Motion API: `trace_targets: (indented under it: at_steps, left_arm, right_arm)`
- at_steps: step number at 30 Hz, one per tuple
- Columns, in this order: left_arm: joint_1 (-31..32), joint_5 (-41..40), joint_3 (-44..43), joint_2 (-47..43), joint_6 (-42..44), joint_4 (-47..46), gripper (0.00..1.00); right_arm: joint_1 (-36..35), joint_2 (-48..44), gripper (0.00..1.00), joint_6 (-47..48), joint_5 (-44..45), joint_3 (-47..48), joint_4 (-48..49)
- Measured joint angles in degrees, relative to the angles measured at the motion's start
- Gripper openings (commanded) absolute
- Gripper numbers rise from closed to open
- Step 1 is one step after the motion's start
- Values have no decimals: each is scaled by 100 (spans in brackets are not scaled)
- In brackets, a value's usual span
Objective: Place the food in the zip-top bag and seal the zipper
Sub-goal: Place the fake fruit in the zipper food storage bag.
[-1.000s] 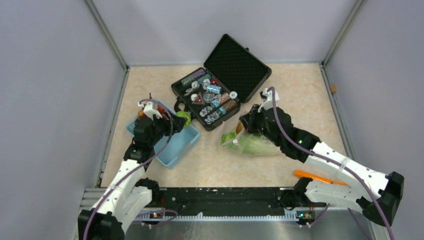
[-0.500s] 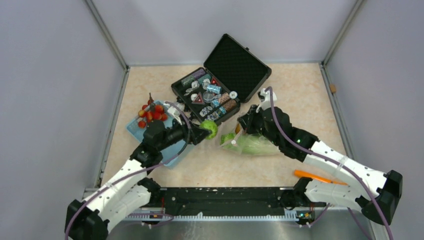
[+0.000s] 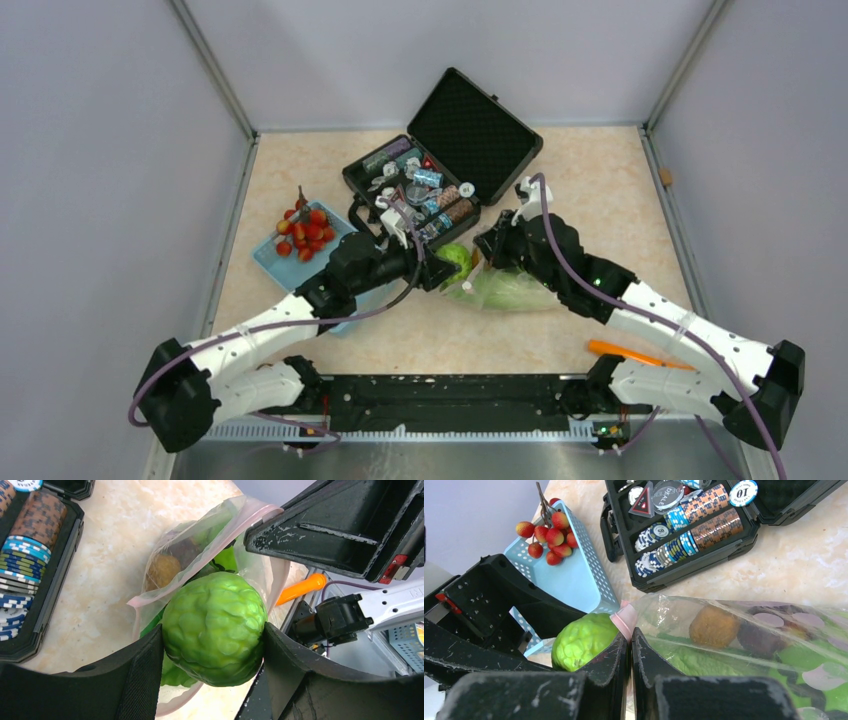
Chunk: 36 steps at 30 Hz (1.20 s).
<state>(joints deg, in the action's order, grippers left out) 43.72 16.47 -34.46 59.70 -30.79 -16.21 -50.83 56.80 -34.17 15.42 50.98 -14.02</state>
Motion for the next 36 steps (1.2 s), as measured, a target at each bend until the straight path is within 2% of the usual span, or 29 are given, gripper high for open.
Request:
trace_targets:
  at_steps: [8,12,16,24,31,36]
  left_arm:
    - [103,-243,-251,282,297,175,50]
    - [105,-216,-304,424,280,142,55]
    - [111,-90,-501,623,262,114,68]
    - [116,-90,-634,708,269,98,85]
    - [122,-103,-636,664,297,205,87]
    - [122,-293,-636,103,404,553,89]
  right_arm:
    - [0,2,5,0,-90,0,31]
    - [0,9,5,-39,-256,0,186]
    - [0,-28,5,-129,-382,-79,470]
    - [0,-199,5,-192,-413,-155,546]
    - [0,-339,5,-203,-343,-155,531]
    - [0,-525,5,-205,-50,-155,391]
